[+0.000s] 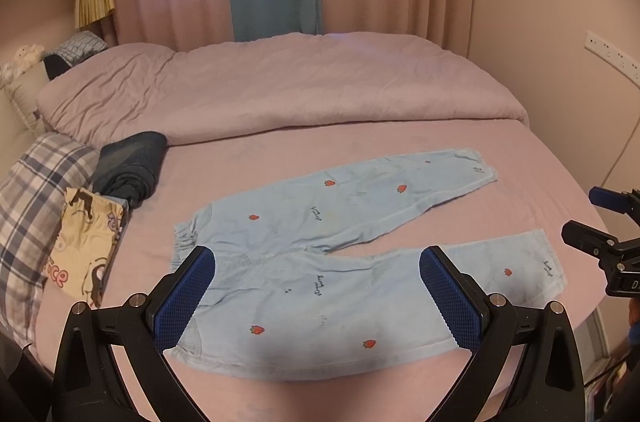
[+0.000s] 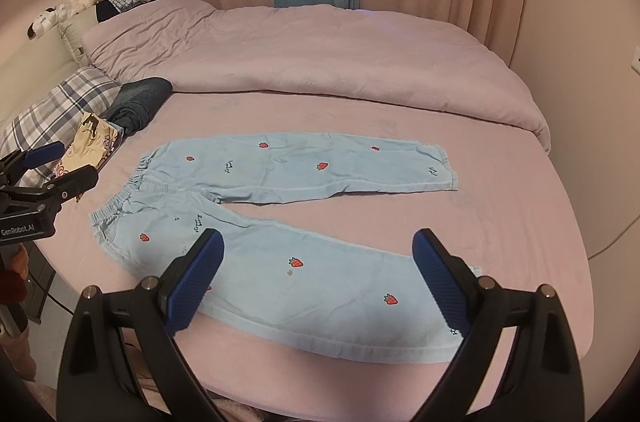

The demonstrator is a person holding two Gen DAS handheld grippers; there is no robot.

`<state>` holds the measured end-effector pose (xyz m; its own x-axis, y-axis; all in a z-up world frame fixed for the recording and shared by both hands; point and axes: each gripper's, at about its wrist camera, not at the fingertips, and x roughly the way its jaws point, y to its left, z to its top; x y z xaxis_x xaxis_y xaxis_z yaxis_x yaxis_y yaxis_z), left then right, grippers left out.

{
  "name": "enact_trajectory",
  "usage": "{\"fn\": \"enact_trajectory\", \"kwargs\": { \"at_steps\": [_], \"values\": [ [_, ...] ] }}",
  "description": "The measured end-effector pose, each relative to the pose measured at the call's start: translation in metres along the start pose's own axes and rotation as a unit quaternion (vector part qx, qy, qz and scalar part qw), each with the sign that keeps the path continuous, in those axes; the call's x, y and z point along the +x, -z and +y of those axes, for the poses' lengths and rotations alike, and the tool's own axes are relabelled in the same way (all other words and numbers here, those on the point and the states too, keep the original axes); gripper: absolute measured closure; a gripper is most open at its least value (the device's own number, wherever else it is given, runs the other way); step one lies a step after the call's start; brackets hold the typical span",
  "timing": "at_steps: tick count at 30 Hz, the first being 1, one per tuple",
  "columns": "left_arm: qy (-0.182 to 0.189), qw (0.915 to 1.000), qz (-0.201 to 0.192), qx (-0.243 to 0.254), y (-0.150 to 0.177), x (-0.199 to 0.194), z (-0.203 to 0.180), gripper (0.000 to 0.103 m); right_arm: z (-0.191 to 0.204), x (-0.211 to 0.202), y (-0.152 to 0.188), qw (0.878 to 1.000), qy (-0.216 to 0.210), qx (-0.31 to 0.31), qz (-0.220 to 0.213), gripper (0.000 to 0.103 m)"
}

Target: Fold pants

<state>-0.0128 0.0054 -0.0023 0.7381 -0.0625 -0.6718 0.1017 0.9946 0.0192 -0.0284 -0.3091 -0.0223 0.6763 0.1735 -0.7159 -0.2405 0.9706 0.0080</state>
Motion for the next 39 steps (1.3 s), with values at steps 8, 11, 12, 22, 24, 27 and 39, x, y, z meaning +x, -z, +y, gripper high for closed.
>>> {"fn": "enact_trajectory", "kwargs": {
  "at_steps": [8,11,12,22,24,27,39],
  "values": [
    [0.000,1.0000,0.000,0.001,-0.0005,0.0005,-0.0008,0.001,0.0015,0.0003,0.0009,1.000,-0.001,0.000,-0.001,0.007],
    [0.000,1.0000,0.001,0.002,-0.0018,0.0016,-0.0016,0.001,0.0026,0.0003,0.0013,1.000,-0.001,0.000,-0.001,0.007],
    [0.000,1.0000,0.001,0.002,-0.0018,0.0017,-0.0019,0.001,0.0022,0.0004,0.0016,1.000,-0.001,0.001,-0.001,0.007],
    [-0.003,1.0000,0.001,0.001,-0.0043,0.0039,-0.0048,0.001,0.0025,0.0014,0.0028,1.000,-0.002,0.002,-0.001,0.007],
    [-0.002,1.0000,0.002,0.001,-0.0042,0.0041,-0.0045,0.001,0.0023,0.0014,0.0028,1.000,-0.003,0.003,-0.001,0.007],
    [-0.002,1.0000,0.002,0.002,-0.0039,0.0047,-0.0042,0.001,0.0028,0.0015,0.0035,1.000,-0.003,0.003,-0.001,0.007],
    [-0.002,1.0000,0.002,0.001,-0.0047,0.0060,-0.0045,0.001,0.0025,0.0014,0.0031,1.000,-0.003,0.003,-0.001,0.007]
  ]
}}
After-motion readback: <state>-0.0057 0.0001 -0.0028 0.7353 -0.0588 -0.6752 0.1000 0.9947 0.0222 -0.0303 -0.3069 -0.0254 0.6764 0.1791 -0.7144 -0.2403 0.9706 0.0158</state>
